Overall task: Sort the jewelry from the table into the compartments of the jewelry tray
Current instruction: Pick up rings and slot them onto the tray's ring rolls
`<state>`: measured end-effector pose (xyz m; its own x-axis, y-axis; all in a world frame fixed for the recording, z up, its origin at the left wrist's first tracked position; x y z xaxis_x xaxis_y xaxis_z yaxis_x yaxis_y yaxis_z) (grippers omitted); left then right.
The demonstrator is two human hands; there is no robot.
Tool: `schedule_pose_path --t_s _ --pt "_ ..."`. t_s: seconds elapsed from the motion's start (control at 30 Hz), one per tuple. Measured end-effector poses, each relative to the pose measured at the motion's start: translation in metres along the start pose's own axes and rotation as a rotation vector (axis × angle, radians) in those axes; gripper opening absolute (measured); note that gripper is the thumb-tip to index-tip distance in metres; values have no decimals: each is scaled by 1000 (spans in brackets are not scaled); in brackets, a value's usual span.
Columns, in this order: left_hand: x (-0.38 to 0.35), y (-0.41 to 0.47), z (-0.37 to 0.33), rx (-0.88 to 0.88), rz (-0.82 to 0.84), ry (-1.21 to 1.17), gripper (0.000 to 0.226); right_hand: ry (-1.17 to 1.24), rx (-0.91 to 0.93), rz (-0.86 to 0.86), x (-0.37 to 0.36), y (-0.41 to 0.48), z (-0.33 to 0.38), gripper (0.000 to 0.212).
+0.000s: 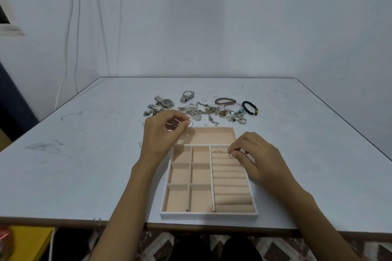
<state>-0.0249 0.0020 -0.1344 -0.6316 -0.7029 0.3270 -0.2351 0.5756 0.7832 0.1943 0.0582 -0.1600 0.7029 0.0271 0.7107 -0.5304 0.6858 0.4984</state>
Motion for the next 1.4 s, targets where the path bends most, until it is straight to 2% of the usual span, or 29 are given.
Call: schedule_pose_path --t_s 0.17,0.7,0.83,0.93,1.03,1.17,1.3,1.4 --pt "-1 0 1 10 3 -3 8 11 12 25 -2 -2 2 12" --pt "-9 -1 -2 -6 65 -53 11 206 -206 106 -10 7 -15 20" --pt "-11 -1 -2 -8 76 -59 12 212 -193 79 -4 5 -14 15" --pt "-12 -1 -1 2 76 -72 12 173 -157 15 5 2 -12 18" --pt "-12 -2 -2 -12 77 -65 11 90 -159 3 5 -2 -13 29" --pt "-13 -2 -1 -5 89 -83 9 64 -170 -3 4 -6 -12 31" --pt "-17 -2 -3 -6 105 -107 10 111 -284 -32 14 -13 -20 30" --pt "-24 -2 -5 -7 139 -135 14 -98 -440 90 5 -27 -40 33"
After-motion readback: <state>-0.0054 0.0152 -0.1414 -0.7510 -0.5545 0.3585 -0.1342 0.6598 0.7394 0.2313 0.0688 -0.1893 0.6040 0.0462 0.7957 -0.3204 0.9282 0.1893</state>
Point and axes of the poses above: each hand's wrist, its own y-axis towards the middle knuckle, its own x-axis out of the back of the hand, z = x × y, the point moved 9 cm from there along y, towards the middle knuckle, and after that the axes turned 14 degrees about -x, right-handed, at the moved point
